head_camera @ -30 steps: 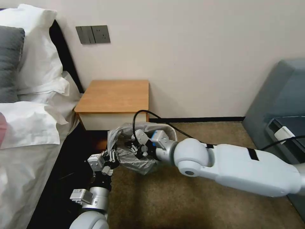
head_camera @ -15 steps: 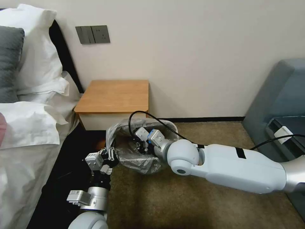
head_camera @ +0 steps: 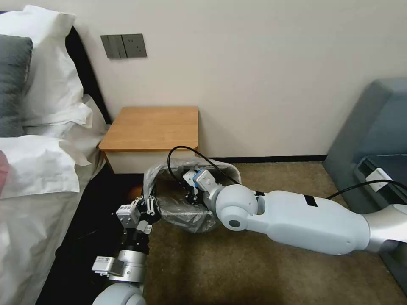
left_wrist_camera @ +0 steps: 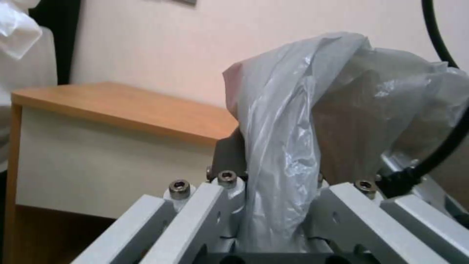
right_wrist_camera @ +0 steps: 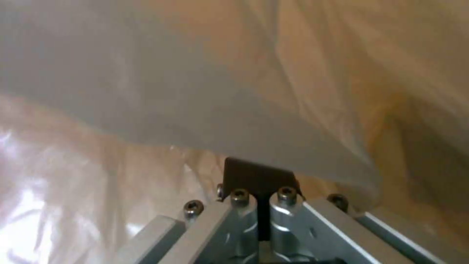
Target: Pick up the garbage bag from the table and place it over the trash can.
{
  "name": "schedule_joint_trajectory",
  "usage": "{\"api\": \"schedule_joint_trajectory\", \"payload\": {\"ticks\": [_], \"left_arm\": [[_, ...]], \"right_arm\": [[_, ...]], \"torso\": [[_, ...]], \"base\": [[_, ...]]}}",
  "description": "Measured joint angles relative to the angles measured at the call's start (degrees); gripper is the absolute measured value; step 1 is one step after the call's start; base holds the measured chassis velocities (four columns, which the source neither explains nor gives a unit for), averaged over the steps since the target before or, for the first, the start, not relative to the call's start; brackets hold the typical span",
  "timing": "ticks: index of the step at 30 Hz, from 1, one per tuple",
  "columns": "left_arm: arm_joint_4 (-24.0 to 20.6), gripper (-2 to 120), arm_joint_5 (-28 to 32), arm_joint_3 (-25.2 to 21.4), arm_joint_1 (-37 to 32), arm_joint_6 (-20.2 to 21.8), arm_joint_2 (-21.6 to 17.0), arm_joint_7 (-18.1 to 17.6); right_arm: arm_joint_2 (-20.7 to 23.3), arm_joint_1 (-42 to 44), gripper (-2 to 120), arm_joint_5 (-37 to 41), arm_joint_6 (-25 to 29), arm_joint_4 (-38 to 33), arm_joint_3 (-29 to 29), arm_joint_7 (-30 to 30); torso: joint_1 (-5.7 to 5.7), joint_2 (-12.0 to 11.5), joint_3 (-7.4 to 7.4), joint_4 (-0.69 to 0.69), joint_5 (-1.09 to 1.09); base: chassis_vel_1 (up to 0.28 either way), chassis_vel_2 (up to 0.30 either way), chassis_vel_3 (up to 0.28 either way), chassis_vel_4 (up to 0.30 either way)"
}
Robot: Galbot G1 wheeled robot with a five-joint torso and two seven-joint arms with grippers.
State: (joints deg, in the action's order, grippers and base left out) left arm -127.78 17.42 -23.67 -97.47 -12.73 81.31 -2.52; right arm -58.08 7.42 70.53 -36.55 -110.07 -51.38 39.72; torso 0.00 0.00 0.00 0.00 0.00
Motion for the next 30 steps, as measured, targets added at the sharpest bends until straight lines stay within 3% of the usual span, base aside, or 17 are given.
{"api": "schedule_joint_trajectory", "payload": {"ticks": [12,27,30], "left_arm": [[-0.15,8,-0.02,-0.18,-0.02,0.15,0.22,-0.12],[2.35,8,6.71,-0.91,1.75,3.54,0.01,-4.18],[2.42,8,9.96,-0.81,1.87,6.11,-0.05,-7.23]], "right_arm": [[-0.58,1.72,0,6.32,1.90,-1.33,2.77,5.25],[0.92,0.99,0,19.89,5.08,-16.86,6.60,16.66],[5.55,3.04,0,20.81,8.51,-25.40,12.47,14.67]], "torso": [[0.00,0.00,0.00,0.00,0.01],[0.00,0.00,0.00,0.02,0.01],[0.00,0.00,0.00,0.02,0.00]], "base": [[0.000,0.000,0.000,0.000],[0.000,0.000,0.000,0.000],[0.000,0.000,0.000,0.000]]}}
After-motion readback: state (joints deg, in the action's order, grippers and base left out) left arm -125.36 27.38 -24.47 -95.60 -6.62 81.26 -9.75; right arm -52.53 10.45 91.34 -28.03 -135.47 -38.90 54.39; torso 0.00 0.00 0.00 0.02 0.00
